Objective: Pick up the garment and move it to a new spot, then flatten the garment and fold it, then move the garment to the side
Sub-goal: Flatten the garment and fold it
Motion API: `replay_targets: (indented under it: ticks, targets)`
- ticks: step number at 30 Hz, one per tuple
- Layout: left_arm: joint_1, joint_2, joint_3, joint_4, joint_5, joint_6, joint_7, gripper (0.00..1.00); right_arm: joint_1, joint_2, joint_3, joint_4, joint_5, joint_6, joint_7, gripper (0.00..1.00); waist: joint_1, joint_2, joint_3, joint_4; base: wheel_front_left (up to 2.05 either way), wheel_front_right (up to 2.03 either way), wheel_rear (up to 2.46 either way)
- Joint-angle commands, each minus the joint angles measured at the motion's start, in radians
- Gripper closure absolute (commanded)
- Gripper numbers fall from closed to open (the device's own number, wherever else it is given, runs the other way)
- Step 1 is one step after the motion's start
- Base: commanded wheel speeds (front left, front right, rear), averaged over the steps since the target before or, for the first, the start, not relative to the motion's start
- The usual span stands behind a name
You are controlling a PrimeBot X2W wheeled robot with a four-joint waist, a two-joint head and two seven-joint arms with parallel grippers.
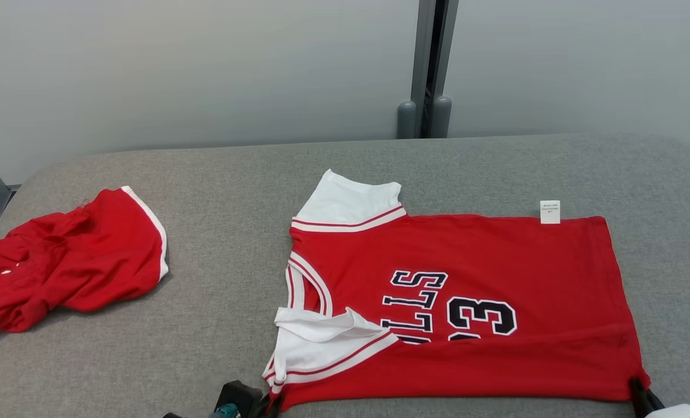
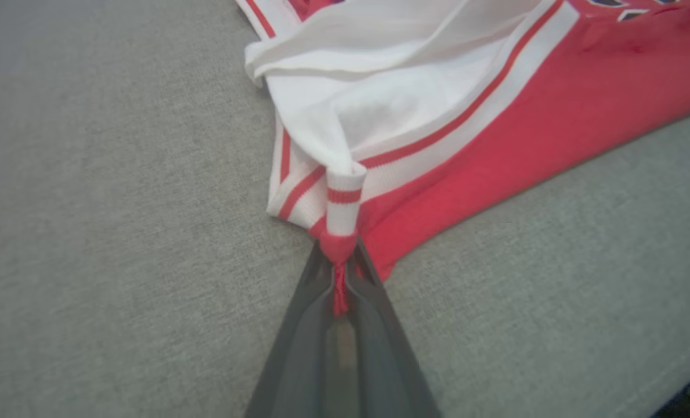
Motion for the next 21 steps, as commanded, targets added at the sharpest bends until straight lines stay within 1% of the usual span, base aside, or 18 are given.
replay_targets:
  ticks: [1, 4, 8, 12, 16, 17, 21]
  targets:
    - [0.039, 0.013, -0.01, -0.002, -0.004, 0.0, 0.025, 1.0, 0.02, -0.021, 0.004, -0.011, 0.012, -0.001, 0.017, 1.0, 0.0, -0.0001, -0.003, -0.002, 0.0, 0.0, 0.0]
    - [0.073, 0.014, -0.021, -0.031, -0.016, -0.009, 0.053, 1.0, 0.037, -0.033, 0.01, -0.029, 0.026, -0.001, 0.045, 1.0, 0.0, -0.0001, -0.008, -0.002, 0.0, 0.0, 0.0]
    - [0.124, 0.018, -0.037, -0.085, -0.043, -0.035, 0.115, 1.0, 0.066, -0.046, 0.03, -0.069, 0.052, 0.0, 0.098, 1.0, 0.0, -0.0001, -0.014, 0.001, 0.0, 0.0, 0.0]
    - [0.161, 0.057, -0.047, -0.167, -0.066, -0.05, 0.178, 1.0, 0.104, -0.083, 0.037, -0.125, 0.081, 0.0, 0.148, 1.0, 0.0, -0.0001, -0.018, 0.004, 0.0, 0.0, 0.0]
    - [0.183, 0.099, -0.028, -0.277, -0.087, -0.038, 0.207, 1.0, 0.132, -0.115, 0.027, -0.174, 0.093, -0.001, 0.186, 1.0, 0.0, -0.0001, -0.02, 0.008, 0.0, 0.0, 0.0]
    - [0.183, 0.099, -0.028, -0.277, -0.087, -0.038, 0.207, 1.0, 0.132, -0.115, 0.027, -0.174, 0.093, -0.001, 0.186, 1.0, 0.0, -0.0001, -0.02, 0.008, 0.0, 0.0, 0.0]
    - [0.213, 0.135, -0.023, -0.376, -0.098, -0.022, 0.253, 1.0, 0.148, -0.131, 0.01, -0.217, 0.101, -0.001, 0.21, 1.0, 0.0, -0.0001, -0.019, 0.013, 0.0, 0.0, 0.0]
